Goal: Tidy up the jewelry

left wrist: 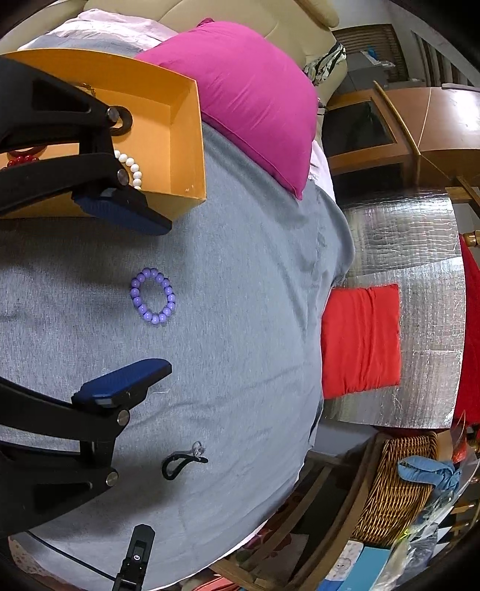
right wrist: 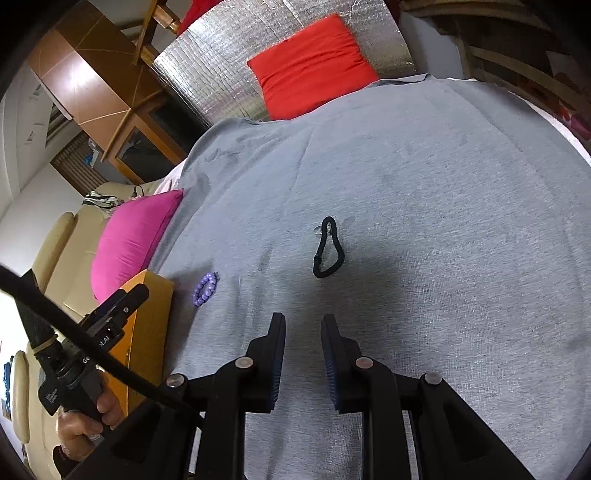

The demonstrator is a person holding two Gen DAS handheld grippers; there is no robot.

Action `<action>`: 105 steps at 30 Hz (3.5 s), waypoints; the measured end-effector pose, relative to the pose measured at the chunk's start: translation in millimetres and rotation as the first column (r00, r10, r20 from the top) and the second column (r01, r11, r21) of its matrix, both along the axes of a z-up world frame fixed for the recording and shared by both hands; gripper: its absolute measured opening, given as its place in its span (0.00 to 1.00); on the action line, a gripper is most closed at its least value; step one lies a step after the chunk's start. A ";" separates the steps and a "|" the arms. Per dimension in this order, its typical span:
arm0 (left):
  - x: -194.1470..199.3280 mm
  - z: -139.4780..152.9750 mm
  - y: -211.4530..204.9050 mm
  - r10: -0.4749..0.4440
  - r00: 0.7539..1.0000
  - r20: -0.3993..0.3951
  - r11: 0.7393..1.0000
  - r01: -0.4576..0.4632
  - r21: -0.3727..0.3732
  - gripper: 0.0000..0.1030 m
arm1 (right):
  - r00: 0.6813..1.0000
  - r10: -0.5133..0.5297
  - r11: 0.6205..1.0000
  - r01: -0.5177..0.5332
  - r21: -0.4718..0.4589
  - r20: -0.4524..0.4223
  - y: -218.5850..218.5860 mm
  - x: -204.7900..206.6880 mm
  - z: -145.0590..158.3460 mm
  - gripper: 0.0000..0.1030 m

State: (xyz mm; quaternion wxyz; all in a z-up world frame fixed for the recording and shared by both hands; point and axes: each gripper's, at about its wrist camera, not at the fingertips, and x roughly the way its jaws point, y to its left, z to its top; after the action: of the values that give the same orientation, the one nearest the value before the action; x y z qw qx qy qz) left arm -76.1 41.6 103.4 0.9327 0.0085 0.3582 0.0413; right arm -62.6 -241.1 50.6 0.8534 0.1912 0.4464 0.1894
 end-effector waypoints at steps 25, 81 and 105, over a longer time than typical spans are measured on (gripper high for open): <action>7.3 -9.4 -3.2 0.004 0.999 -0.033 1.000 -0.003 0.006 0.68 | 1.000 -0.003 0.999 0.002 -0.033 -0.029 2.8 8.3 -10.6 0.22; 65.4 -78.2 -13.5 -0.168 0.968 -0.189 0.957 0.114 -0.267 0.16 | 0.991 -0.076 0.997 0.072 -0.039 -0.110 -28.1 20.8 -26.5 0.23; 79.4 -88.2 -10.9 -0.130 0.975 -0.182 0.964 0.081 -0.253 0.14 | 0.990 -0.110 0.994 0.109 -0.019 -0.093 -21.8 43.4 -32.6 0.23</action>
State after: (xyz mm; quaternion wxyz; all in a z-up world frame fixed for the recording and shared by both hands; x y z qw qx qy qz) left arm 3.2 30.7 15.2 0.8874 -0.0833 0.4501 -0.0540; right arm -19.2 -263.0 18.0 0.8418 0.2180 0.4764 0.1300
